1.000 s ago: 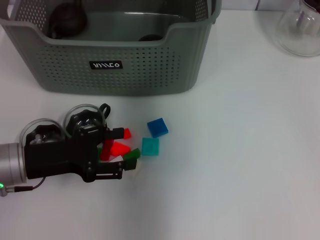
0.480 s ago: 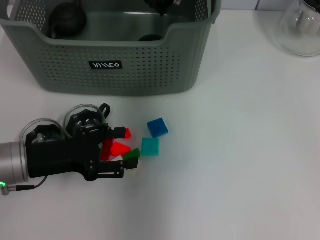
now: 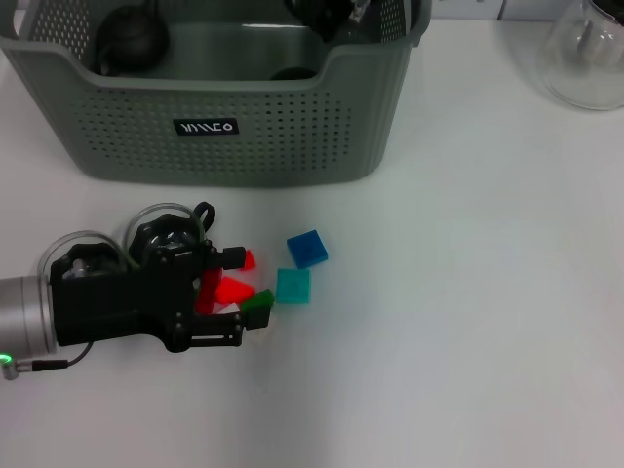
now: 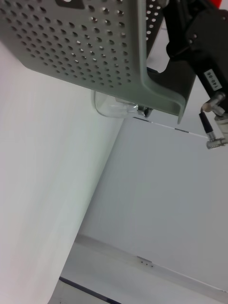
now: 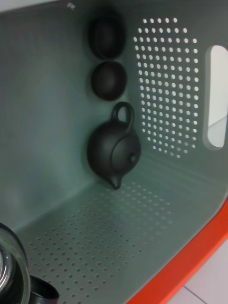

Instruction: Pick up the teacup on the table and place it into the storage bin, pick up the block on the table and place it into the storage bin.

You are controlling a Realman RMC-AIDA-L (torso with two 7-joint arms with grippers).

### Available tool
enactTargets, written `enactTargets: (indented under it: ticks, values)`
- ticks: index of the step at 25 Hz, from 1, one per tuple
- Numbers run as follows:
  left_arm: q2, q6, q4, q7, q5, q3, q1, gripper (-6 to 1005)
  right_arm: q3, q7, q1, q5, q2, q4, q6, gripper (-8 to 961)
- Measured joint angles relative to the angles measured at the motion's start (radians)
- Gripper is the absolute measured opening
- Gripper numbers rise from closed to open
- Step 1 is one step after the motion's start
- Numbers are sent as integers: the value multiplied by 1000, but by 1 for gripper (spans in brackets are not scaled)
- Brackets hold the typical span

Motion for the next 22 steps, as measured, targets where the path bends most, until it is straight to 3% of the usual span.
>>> enactTargets:
  ticks: [14,16,21,22]
  values:
    - [-3,-2,0,0,0,0,4,795,0,24,-12,1,0,-6,-11,66]
    - [-3,-2,0,0,0,0,6,794,0,24,-13,1,0,-10,-11,275]
    - [-2,0,0,0,0,-3,10,793,2,29,-47,2,1,-101,-36,493]
    - [0,3,0,0,0,-5,12,793,2,29,-47,2,1,-101,-36,500]
